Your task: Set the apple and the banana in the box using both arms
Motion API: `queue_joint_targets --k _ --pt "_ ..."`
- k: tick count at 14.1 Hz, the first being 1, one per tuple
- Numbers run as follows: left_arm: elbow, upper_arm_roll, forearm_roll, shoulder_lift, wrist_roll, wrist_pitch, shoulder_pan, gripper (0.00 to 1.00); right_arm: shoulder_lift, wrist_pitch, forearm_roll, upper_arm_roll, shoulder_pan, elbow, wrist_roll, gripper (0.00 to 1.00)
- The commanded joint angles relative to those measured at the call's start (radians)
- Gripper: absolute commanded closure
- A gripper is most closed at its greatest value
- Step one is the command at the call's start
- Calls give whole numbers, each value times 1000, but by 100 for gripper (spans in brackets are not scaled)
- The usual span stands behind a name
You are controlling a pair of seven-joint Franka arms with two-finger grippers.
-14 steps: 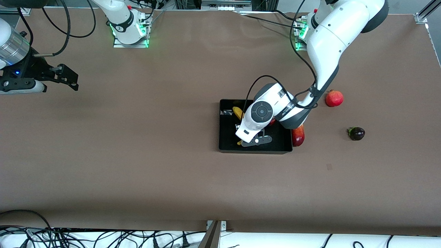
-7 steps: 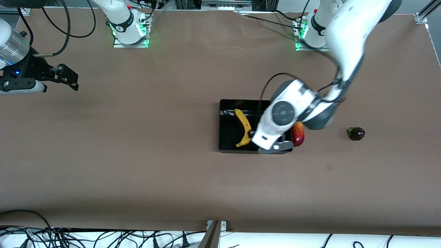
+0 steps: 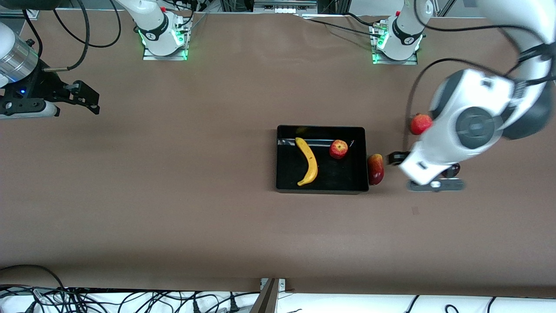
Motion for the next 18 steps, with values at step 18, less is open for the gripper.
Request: queue_joint_targets --k 18 --pt "-272 457 -261 -487 269 -43 -202 0 -11 -10 14 11 -12 6 2 0"
